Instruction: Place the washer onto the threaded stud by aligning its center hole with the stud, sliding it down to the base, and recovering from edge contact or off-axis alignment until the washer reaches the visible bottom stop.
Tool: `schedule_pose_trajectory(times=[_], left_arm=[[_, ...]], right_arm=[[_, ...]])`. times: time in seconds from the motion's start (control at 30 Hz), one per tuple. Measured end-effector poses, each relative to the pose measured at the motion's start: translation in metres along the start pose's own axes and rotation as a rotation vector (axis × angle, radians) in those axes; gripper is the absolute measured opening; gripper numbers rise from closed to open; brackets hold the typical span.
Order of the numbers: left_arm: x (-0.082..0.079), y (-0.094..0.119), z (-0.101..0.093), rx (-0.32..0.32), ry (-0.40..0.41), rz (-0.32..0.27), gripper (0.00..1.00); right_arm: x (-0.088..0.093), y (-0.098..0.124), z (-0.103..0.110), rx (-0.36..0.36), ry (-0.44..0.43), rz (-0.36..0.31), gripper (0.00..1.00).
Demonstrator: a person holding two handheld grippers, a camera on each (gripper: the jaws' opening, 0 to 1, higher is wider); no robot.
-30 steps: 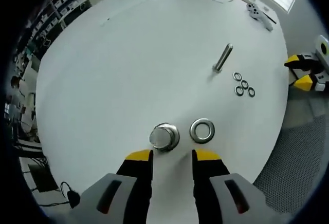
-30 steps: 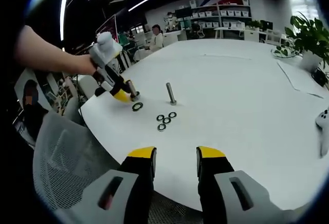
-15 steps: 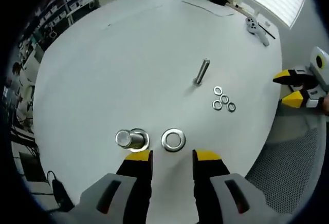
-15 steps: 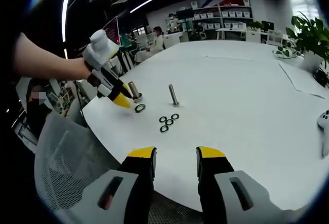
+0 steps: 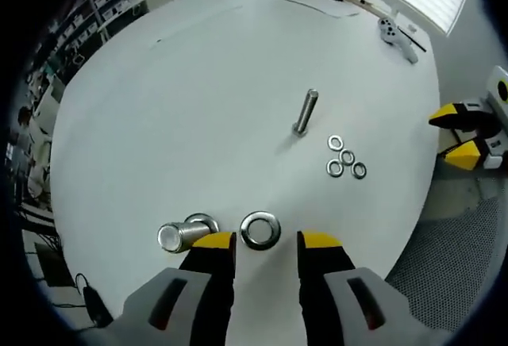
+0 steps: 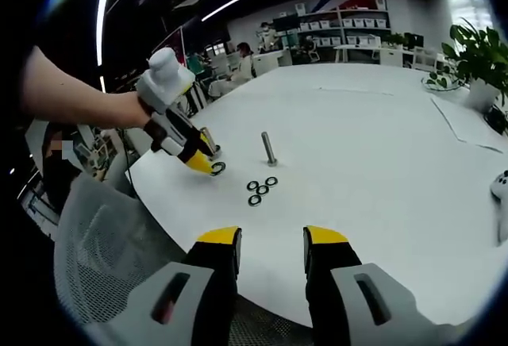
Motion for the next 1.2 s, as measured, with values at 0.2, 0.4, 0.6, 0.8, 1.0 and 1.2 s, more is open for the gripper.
schedule_pose_trajectory(times=[0.2,0.4,0.6,0.8,1.0,1.2], left_arm=[[0.000,-0.007,0.000,0.004,-0.012,0.030,0.29],[0.001,-0.012,0.002,0.010,-0.037,0.055,0.28],[0.000,-0.016,0.001,0.014,-0.062,0.069,0.26],[-0.001,-0.016,0.003,0.009,-0.091,0.073,0.22],[-0.001,-0.016,0.004,0.014,-0.111,0.076,0.21],[0.000,-0.016,0.003,0.011,-0.114,0.069,0.21]], right_arm=[[0.000,0.000,0.000,-0.001,0.001,0.000,0.34],[0.000,0.000,0.000,-0.001,0.003,0.003,0.34],[0.000,0.000,0.000,0.001,0.003,0.004,0.34],[0.000,0.000,0.000,0.004,0.004,0.006,0.34],[0.000,0.000,0.000,0.005,0.005,0.007,0.34],[0.000,-0.001,0.000,0.006,0.006,0.009,0.33]])
Point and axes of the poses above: the point that each gripper's makers call its tool centre point, and the gripper's own axes: y roughly backward along the fingers, z roughly to its left, x roughly out of its underside, the point moved 9 cm from there along y, roughly backward along the fingers, and after that the axes turned 2 degrees about -y, right-handed, at the moved point
